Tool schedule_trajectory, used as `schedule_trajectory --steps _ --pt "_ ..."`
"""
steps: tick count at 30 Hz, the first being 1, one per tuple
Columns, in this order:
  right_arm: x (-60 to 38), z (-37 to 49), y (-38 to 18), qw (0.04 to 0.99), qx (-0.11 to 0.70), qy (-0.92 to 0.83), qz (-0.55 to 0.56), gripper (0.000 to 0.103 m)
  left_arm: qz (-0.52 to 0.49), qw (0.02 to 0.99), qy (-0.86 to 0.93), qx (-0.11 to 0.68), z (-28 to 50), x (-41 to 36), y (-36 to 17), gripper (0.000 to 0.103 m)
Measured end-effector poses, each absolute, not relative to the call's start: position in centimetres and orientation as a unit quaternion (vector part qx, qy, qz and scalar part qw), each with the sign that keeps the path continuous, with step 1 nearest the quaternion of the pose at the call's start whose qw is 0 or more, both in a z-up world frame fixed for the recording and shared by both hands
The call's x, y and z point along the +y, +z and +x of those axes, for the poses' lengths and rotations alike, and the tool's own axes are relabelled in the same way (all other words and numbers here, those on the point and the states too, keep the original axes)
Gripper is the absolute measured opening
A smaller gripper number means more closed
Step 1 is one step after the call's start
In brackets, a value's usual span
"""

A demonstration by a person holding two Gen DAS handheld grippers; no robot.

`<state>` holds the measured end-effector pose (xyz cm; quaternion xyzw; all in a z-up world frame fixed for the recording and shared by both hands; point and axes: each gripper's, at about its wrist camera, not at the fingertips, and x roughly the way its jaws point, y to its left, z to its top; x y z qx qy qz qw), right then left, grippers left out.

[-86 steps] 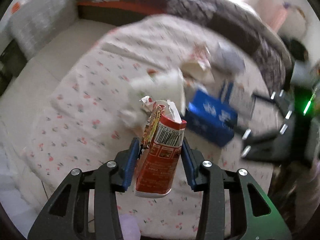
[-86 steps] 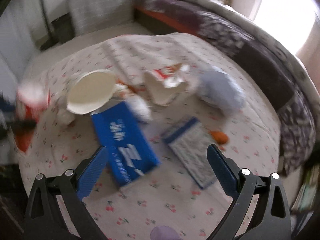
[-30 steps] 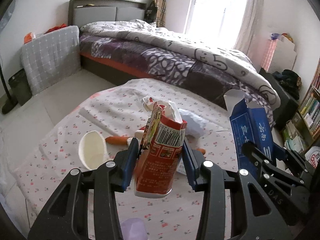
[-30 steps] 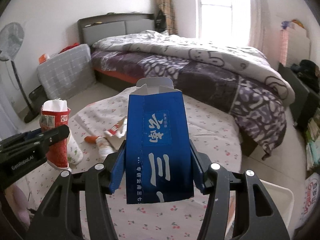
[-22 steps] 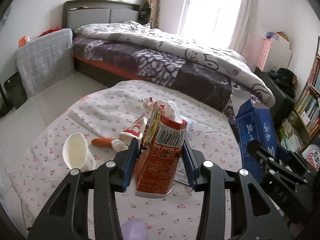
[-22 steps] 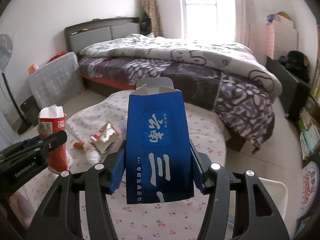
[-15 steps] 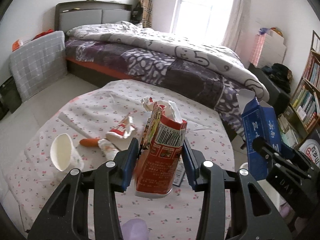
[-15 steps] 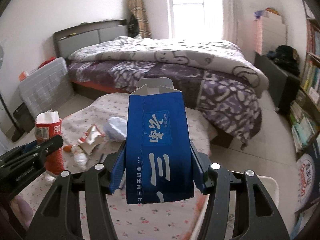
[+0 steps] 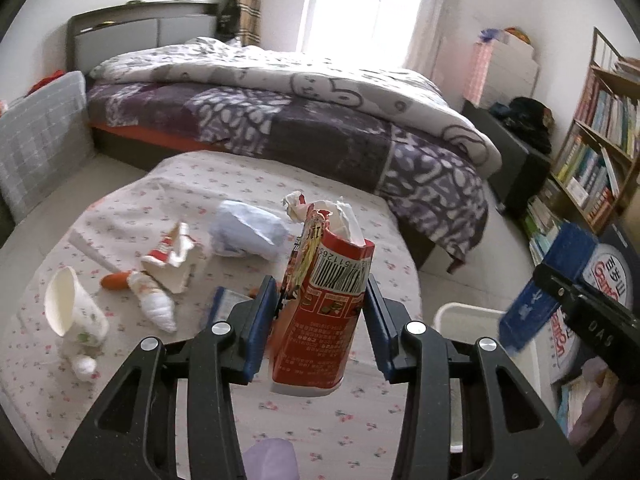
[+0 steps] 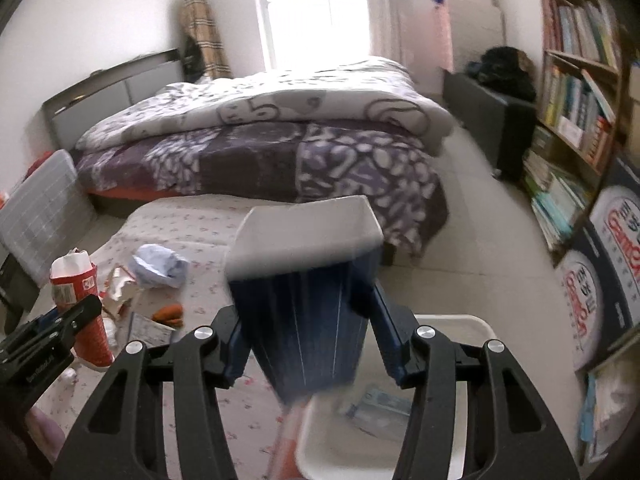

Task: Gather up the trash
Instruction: 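Carry the wrapper and blue box to the white bin and release both, then move both open tools back over the table toward the paper cup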

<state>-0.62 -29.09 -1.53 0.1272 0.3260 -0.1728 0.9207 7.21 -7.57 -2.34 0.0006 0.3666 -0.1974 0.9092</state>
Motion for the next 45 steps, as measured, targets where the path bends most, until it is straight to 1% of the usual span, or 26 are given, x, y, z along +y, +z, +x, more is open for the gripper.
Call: schedule_trajectory --steps 4,13,14,15,16,18,22,29,33,35,36,37,44,45 --pt "-31.2 -2.0 -1.4 0.918 0.320 -0.195 0.132 0.053 0.006 0.899 -0.221 0.377 6.7 -9.8 -2.9 0.041" --pt "-36.2 -4.3 -1.7 0.902 0.320 -0.225 0.180 0.054 0.033 0.875 -0.275 0.398 4.9 -15.6 -4.6 0.041" --pt "-36.6 -4.5 -1.7 0.901 0.319 -0.230 0.184 0.056 0.035 0.871 -0.282 0.401 4.8 -16.3 -4.7 0.041" --pt "-37.1 -4.9 -1.6 0.899 0.317 -0.236 0.191 0.062 0.038 0.867 -0.289 0.404 4.5 -17.1 -4.9 0.041" --pt "-37.5 -5.1 -1.6 0.898 0.314 -0.239 0.195 0.065 0.040 0.866 -0.292 0.404 4.3 -17.5 -5.1 0.041" --pt "-38.3 -5.6 -1.4 0.897 0.308 -0.246 0.202 0.066 0.047 0.862 -0.301 0.406 3.8 -18.6 -5.3 0.041" --pt "-39.3 -6.4 -1.0 0.895 0.296 -0.257 0.215 0.072 0.054 0.851 -0.320 0.412 3.0 -20.8 -5.7 0.041" --pt "-41.1 -7.3 -0.8 0.888 0.286 -0.269 0.237 0.075 0.074 0.836 -0.347 0.419 1.6 -23.6 -6.5 0.044" --pt "-41.6 -7.7 -0.7 0.887 0.280 -0.277 0.242 0.079 0.081 0.828 -0.361 0.422 1.1 -24.6 -6.7 0.052" --pt "-41.7 -7.7 -0.7 0.886 0.280 -0.279 0.242 0.079 0.083 0.825 -0.365 0.423 0.9 -24.8 -6.7 0.059" --pt "-41.8 -7.7 -0.7 0.886 0.280 -0.279 0.241 0.080 0.084 0.825 -0.365 0.423 0.8 -24.9 -6.7 0.066" --pt "-41.8 -7.7 -0.7 0.886 0.281 -0.280 0.240 0.081 0.086 0.827 -0.363 0.420 0.8 -24.8 -6.7 0.069" --pt "-41.1 -7.3 -0.6 0.888 0.282 -0.289 0.222 0.085 0.083 0.838 -0.346 0.414 1.4 -23.8 -6.2 0.072" --pt "-40.7 -7.1 -0.6 0.889 0.282 -0.290 0.215 0.086 0.085 0.842 -0.340 0.410 1.5 -23.5 -6.1 0.074"
